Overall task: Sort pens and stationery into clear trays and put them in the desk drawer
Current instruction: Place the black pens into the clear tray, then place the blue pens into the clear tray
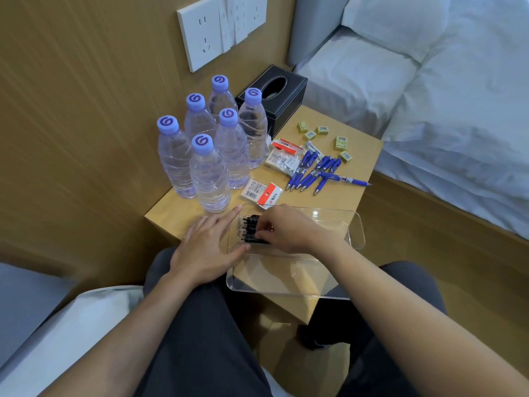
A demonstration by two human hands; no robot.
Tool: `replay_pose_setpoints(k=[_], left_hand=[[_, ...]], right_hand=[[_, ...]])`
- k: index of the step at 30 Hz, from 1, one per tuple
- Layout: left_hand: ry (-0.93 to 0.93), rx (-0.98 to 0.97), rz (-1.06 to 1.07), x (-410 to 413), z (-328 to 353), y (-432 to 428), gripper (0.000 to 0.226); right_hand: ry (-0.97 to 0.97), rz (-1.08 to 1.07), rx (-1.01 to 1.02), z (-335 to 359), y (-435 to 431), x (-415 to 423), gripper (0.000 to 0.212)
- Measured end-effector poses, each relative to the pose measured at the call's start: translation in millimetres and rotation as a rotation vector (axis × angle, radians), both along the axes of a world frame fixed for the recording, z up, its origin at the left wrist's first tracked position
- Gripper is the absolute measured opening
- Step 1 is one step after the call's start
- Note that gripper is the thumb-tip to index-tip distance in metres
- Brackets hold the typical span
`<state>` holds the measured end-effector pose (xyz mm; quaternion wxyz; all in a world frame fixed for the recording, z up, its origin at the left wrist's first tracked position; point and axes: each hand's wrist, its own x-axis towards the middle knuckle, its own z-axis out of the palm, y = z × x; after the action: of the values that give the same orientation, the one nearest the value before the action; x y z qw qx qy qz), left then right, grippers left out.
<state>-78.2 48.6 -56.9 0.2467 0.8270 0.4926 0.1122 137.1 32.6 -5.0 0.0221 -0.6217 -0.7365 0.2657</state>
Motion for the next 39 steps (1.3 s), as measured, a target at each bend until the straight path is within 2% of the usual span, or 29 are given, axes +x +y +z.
replay_pose_setpoints(k=[4, 9, 14, 19, 24, 30, 33, 36, 39], left_hand=[[0.006, 0.0, -0.004, -0.5, 0.4, 0.1, 0.085], [-0.006, -0.009, -0.003, -0.7, 0.9, 0.2, 0.084], [-0.006, 0.0, 0.004, 0.5, 2.1, 0.0, 0.084], [-0.009, 0.003, 0.0, 0.4, 1.3, 0.4, 0.085], [-0.01, 0.001, 0.001, -0.2, 1.0, 1.0, 0.085], [-0.015, 0.002, -0.001, -0.4, 0.0, 2.2, 0.085], [-0.014, 0.003, -0.003, -0.8, -0.6, 2.9, 0.085], [-0.023, 0.003, -0.004, -0.6, -0.6, 2.9, 0.085], [-0.024, -0.003, -0.006, -0.6, -1.1, 3.0, 0.085]], right_hand=[[0.054, -0.068, 0.046, 1.7, 5.1, 15.4, 0.017], [0.095, -0.263, 0.123, 10.8, 20.7, 63.6, 0.017], [-0.097, -0.456, 0.159, 3.8, 40.6, 125.1, 0.017], [-0.298, -0.522, 0.128, -7.3, 55.2, 152.9, 0.033], [-0.415, -0.474, 0.131, -27.3, 55.0, 159.4, 0.02], [-0.336, -0.495, 0.189, -33.0, 46.7, 157.2, 0.013], [-0.252, -0.505, 0.334, -28.8, 38.0, 155.1, 0.016], [-0.077, -0.562, 0.497, -11.1, 24.9, 142.7, 0.019], [0.178, -0.771, 0.589, 13.9, 2.1, 122.2, 0.014]])
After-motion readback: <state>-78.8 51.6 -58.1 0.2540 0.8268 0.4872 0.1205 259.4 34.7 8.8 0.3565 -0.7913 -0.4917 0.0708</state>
